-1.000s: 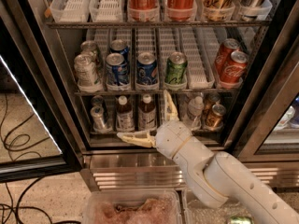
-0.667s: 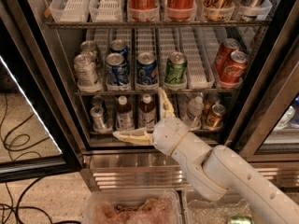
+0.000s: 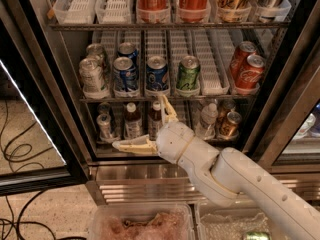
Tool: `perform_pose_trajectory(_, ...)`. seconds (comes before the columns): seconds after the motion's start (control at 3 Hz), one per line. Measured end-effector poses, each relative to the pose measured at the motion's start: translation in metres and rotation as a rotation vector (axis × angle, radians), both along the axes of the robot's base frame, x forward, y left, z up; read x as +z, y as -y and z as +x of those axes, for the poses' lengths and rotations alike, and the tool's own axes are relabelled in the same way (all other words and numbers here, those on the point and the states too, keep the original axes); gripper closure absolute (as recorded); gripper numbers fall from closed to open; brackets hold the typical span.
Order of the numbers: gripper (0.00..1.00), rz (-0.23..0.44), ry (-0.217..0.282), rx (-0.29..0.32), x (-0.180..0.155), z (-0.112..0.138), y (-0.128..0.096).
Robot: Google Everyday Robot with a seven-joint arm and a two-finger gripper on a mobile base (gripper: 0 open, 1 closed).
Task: Pick pepsi can from middle shelf of fridge
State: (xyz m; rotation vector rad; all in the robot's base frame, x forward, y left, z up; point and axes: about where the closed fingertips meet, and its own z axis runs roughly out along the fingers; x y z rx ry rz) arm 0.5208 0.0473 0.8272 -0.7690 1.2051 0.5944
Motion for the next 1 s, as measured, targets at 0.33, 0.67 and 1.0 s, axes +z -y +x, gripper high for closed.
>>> perform_pose_trajectory(0.33, 0.00, 0.005, 0.000, -0.018, -0.0011, -0.0006, -0.0018)
perform_pose_trajectory(0.67, 0.00, 0.005, 0.032, -0.067, -0.0027, -0.0028, -0.0094)
perform_pose_trajectory(1.0, 0.00, 0.005, 0.032, -0.067, -0.0027, -0.0028, -0.0094)
